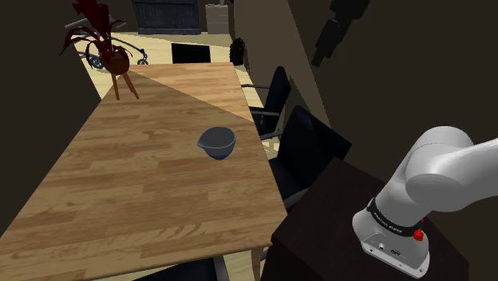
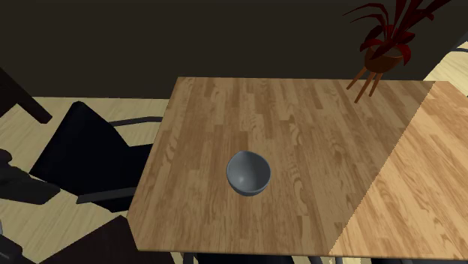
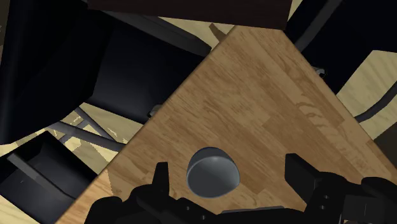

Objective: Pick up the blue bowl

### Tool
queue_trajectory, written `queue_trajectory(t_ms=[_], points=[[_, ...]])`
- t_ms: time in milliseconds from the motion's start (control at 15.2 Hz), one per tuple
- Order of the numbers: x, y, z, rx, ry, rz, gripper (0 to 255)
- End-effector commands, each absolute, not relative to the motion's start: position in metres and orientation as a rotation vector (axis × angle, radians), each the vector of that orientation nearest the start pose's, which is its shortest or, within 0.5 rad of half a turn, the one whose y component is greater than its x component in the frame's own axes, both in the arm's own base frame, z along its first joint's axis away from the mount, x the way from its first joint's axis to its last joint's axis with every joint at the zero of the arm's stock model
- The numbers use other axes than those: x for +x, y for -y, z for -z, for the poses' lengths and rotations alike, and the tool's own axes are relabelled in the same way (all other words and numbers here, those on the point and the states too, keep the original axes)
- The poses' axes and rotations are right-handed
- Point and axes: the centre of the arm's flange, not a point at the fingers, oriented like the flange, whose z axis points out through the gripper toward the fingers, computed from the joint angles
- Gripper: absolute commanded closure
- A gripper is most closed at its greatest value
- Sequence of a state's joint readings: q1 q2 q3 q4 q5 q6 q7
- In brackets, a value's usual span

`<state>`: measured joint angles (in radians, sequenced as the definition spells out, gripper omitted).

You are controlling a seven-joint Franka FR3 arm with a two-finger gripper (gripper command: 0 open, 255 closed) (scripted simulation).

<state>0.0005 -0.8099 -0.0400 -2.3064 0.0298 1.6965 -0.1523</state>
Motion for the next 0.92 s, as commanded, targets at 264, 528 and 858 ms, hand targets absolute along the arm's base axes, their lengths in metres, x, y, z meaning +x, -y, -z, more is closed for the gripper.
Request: queue_trajectory(t_ms=[264,528,858], points=[[0.35,0.012,-0.595,-3.069,0.146,0.296,0],[0.387,0.01,-0.557,-3.058,0.105,0.277,0],[0.432,0.008,-0.507,-3.044,0.055,0.253,0]])
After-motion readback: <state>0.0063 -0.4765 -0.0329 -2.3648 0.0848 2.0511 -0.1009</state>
